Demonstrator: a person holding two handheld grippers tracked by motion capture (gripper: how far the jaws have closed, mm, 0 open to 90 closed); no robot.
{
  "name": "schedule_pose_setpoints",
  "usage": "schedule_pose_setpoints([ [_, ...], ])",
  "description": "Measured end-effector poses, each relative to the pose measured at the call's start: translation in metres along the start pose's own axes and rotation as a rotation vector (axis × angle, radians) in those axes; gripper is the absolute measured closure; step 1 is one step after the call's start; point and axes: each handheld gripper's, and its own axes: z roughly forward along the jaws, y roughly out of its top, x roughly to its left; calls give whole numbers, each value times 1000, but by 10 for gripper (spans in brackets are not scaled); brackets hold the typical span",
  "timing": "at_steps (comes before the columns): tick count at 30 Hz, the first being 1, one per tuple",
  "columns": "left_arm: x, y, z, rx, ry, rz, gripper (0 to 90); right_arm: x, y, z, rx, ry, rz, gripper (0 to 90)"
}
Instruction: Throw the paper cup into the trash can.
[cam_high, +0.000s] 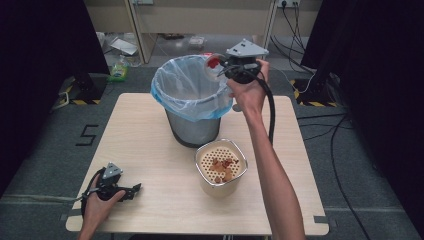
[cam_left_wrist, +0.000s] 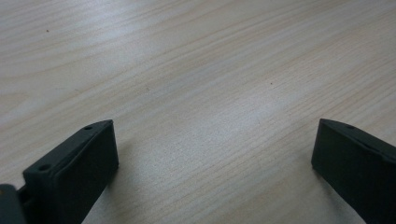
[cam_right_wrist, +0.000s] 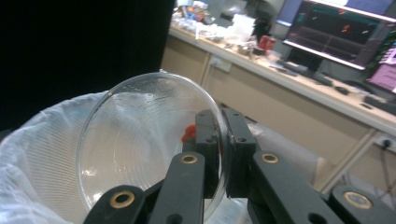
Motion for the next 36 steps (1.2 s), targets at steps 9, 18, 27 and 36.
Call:
schedule_pose_setpoints([
  [9,0,0,0,1,0,2,0,26,-2,43,77,93,25,759],
  [18,0,0,0,0,0,1,0,17,-12,38,97,63,88,577],
  [27,0,0,0,0,0,0,0,-21,-37,-3,103,16,144,497],
  [36,0,0,0,1,1,0,0,-44,-77,-45,130,-18,181,469],
])
